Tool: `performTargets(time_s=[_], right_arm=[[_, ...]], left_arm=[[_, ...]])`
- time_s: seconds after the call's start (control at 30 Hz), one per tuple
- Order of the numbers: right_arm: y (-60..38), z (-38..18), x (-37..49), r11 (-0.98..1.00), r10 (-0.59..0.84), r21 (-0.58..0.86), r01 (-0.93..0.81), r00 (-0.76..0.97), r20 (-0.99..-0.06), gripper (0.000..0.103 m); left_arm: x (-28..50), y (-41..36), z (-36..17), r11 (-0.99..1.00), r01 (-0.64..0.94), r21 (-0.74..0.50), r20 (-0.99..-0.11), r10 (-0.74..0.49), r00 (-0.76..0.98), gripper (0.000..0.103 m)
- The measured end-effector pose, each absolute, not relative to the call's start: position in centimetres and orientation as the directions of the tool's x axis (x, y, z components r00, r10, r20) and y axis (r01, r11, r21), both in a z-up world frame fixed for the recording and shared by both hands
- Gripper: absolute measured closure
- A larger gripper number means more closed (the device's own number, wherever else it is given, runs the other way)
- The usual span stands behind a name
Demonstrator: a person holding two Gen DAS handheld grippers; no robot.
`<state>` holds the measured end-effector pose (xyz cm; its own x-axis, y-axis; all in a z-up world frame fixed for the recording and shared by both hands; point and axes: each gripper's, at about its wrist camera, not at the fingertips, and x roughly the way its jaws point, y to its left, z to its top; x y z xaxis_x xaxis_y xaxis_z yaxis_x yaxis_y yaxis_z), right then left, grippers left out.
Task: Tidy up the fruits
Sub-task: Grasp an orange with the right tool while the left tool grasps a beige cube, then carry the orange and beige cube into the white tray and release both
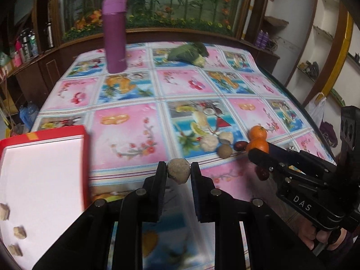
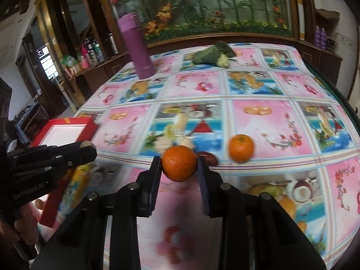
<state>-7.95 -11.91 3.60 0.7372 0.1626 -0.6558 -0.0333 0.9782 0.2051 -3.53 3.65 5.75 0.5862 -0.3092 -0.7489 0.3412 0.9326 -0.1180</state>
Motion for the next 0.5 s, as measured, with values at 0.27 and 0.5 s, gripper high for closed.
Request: performTargets(time_s=[0.27, 0.5], right_arm=[[-2.0, 5.3, -6.0, 0.951, 0.309, 0.198, -0.238, 0.696, -0.648, 0.069], [5.9, 5.4, -4.0, 0.91, 0.4, 0.198, -0.365, 0.644, -0.652, 0.068]], left_arm=[[-5.6, 11.9, 6.9, 0.973, 0.197, -0.124, -0.723, -0.225, 0.654, 0.082], [-5.8, 20.1, 6.1, 0.991, 0.017, -0.131, -0.736, -0.108, 0.668, 0.083]])
